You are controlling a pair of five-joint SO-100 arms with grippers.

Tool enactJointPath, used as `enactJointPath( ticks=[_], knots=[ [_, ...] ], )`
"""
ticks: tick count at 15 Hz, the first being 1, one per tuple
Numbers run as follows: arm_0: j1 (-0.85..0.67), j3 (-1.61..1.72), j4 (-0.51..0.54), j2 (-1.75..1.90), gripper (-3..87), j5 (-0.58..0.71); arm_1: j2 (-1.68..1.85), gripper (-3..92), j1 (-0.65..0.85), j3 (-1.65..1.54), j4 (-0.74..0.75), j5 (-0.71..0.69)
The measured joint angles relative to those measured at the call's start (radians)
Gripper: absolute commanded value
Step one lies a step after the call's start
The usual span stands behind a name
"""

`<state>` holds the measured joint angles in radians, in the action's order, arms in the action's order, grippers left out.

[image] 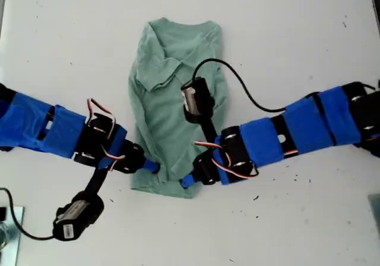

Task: Fold t shirt

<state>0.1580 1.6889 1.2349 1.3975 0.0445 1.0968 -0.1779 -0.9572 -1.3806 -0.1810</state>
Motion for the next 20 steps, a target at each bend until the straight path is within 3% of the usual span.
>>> enactJointPath(
  ticks=[2, 3, 4, 8, 11, 15, 17, 20],
  knots=[
    [-0.002, -0.106, 0.011, -0.107, 15.8, 0.017, -0.086, 19.3, -0.003, 0.06, 0.002, 0.003],
    [-0.002, -0.164, 0.026, -0.173, 7.3, 0.018, -0.129, 7.2, -0.008, 0.074, 0.002, 0.009],
    [0.005, -0.256, 0.054, -0.245, -0.1, 0.023, -0.166, 1.9, -0.012, 0.101, -0.006, 0.011],
    [0.049, -0.592, 0.158, -0.416, -0.1, 0.046, -0.195, 1.9, -0.038, 0.238, -0.084, -0.009],
    [0.117, -0.687, 0.109, -0.379, -0.1, 0.067, -0.026, 1.9, -0.106, 0.215, -0.196, -0.11],
    [0.146, -0.689, 0.038, -0.307, -0.1, 0.129, 0.109, 1.9, -0.152, 0.207, -0.221, -0.155],
    [0.121, -0.687, 0.035, -0.265, -0.1, 0.178, 0.164, 1.9, -0.095, 0.146, -0.239, -0.167],
    [-0.074, -0.684, 0.046, -0.15, -0.1, 0.313, 0.262, 1.9, 0.14, -0.055, -0.147, -0.301]
  ],
)
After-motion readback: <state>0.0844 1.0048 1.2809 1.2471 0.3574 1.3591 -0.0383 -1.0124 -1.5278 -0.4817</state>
